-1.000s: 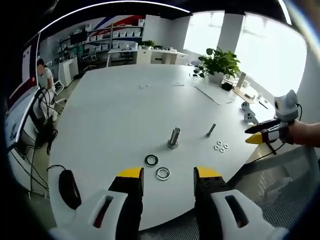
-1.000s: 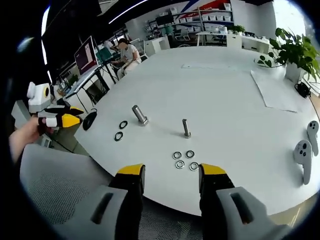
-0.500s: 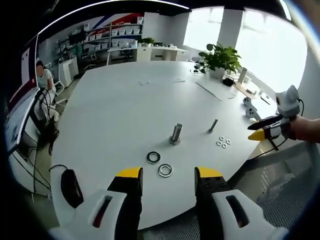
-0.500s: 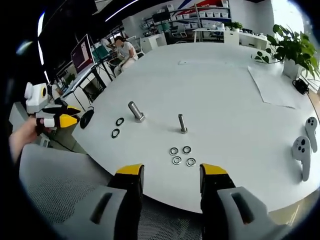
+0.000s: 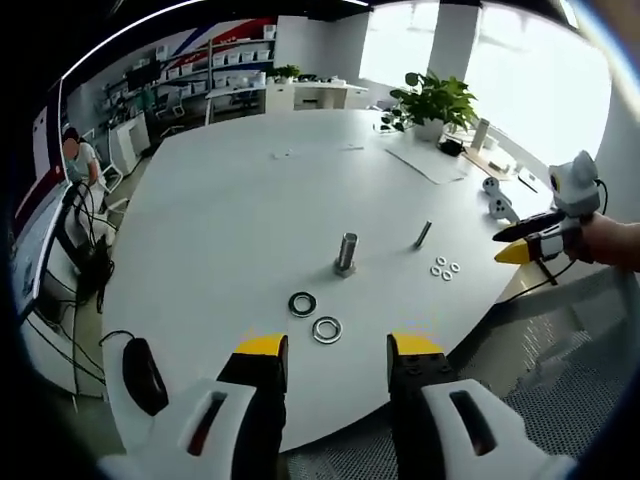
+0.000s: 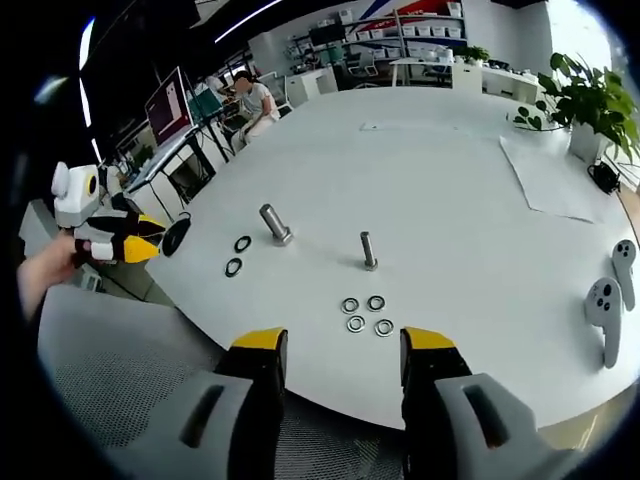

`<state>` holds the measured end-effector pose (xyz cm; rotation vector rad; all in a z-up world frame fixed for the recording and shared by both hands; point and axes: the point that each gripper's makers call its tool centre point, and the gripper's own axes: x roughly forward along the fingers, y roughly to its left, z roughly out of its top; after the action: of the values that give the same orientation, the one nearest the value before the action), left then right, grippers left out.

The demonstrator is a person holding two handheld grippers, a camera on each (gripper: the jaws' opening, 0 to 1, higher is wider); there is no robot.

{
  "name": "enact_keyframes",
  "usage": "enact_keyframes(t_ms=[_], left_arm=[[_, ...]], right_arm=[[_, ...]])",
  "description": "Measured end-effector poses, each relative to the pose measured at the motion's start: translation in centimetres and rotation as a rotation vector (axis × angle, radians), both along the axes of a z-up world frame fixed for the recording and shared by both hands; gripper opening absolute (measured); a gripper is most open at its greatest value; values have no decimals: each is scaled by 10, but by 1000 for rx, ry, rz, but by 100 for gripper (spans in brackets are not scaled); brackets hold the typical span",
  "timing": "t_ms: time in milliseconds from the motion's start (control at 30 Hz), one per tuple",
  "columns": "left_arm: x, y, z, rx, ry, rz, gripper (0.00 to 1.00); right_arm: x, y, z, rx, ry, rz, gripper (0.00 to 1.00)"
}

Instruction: Place the washer onto the threaded stud by aligning its center hole with the stud, sliding it down to the base, and recovering from edge contact or off-axis alignment until the washer reaches the visible bottom stop.

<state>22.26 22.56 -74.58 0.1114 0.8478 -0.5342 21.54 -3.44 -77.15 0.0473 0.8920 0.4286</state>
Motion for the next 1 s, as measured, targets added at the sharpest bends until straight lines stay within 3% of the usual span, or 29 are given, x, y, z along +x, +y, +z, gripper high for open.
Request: enact_keyframes(t_ms=[700, 1000], left_arm=[[-1, 2, -8, 10, 29, 14, 38], [2, -4, -13, 31, 75, 8, 38]], right_arm=[[2, 4, 1, 18, -3, 2, 48], [2, 6, 2, 28, -1, 9, 48]])
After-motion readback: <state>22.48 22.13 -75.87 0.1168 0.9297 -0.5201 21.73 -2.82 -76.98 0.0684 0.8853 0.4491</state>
